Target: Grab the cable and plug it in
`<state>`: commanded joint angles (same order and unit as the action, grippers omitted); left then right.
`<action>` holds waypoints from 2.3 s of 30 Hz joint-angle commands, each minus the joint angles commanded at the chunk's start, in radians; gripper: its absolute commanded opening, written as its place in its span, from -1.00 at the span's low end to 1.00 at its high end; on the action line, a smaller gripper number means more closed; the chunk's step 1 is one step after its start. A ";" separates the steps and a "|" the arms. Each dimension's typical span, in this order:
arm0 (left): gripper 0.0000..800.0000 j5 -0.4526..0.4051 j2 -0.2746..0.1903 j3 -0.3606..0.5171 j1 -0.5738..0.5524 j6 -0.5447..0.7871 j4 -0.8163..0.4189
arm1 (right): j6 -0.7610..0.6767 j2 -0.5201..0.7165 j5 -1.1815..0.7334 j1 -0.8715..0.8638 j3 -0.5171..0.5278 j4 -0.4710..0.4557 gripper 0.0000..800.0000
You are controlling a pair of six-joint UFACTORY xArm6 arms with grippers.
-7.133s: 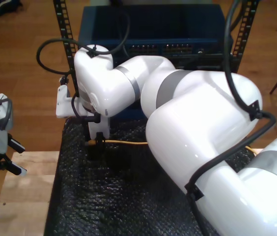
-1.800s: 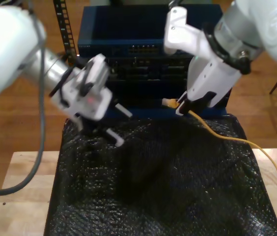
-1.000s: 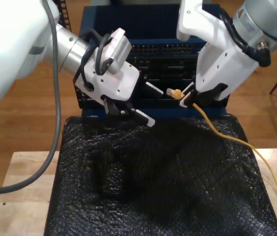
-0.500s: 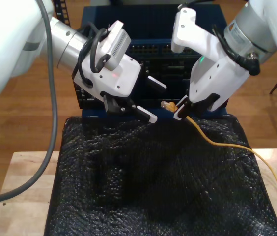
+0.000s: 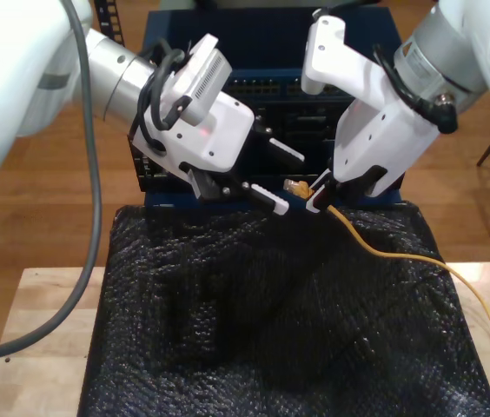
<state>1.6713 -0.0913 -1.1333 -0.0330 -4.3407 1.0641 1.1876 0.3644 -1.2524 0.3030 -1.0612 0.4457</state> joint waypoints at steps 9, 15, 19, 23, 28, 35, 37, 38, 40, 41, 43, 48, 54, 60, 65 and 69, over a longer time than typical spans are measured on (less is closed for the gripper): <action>0.32 0.000 0.000 0.008 0.000 -0.008 0.000 | 0.000 0.000 0.000 -0.002 0.002 -0.002 -0.99; 0.12 -0.002 0.000 0.008 0.002 -0.009 0.000 | 0.000 0.000 0.002 -0.002 0.002 -0.003 -0.99; -0.01 -0.002 0.000 0.009 0.002 -0.009 0.000 | 0.000 0.002 0.002 -0.002 0.002 -0.003 -0.99; -0.05 -0.005 0.002 0.009 0.006 -0.009 0.000 | 0.000 0.002 0.002 -0.002 0.002 -0.003 -0.99; -0.17 -0.008 0.000 0.014 0.006 -0.009 0.000 | 0.000 0.000 0.002 -0.002 0.002 -0.003 -0.99; -0.28 -0.008 0.000 0.018 0.008 -0.009 0.014 | 0.002 0.000 0.002 -0.002 0.002 -0.003 -0.99; -0.34 -0.008 0.000 0.021 0.008 -0.009 0.021 | 0.000 0.000 0.002 -0.002 0.002 -0.003 -0.99; -0.34 -0.008 0.000 0.021 0.008 -0.009 0.025 | 0.000 0.000 0.002 -0.002 0.002 -0.003 -0.99; -0.34 -0.006 0.000 0.021 0.008 -0.009 0.029 | 0.000 0.000 0.002 -0.002 0.003 -0.003 -0.99; -0.34 -0.006 0.000 0.021 0.008 -0.009 0.031 | 0.000 0.000 0.002 -0.002 0.002 -0.003 -0.99; -0.34 -0.008 0.000 0.021 0.014 -0.008 0.031 | 0.000 0.002 0.002 -0.002 0.002 -0.003 -0.99; -0.36 -0.011 0.000 0.021 0.020 -0.008 0.031 | 0.000 0.002 0.002 -0.003 0.002 -0.003 -0.99; -0.38 -0.011 0.000 0.023 0.021 -0.008 0.031 | 0.000 0.002 0.002 -0.008 0.002 -0.003 -0.99; -0.44 -0.012 0.000 0.035 0.021 -0.008 0.031 | 0.000 0.002 0.002 -0.009 0.002 -0.002 -0.99; -0.44 -0.012 0.002 0.038 0.021 -0.008 0.032 | 0.000 0.000 0.002 -0.009 0.003 -0.002 -0.99; -0.44 -0.012 0.002 0.038 0.021 -0.006 0.032 | 0.000 0.000 0.002 -0.008 0.005 0.000 -0.99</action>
<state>1.6590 -0.0898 -1.0950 -0.0115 -4.3468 1.0963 1.1876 0.3644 -1.2509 0.2954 -1.0566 0.4457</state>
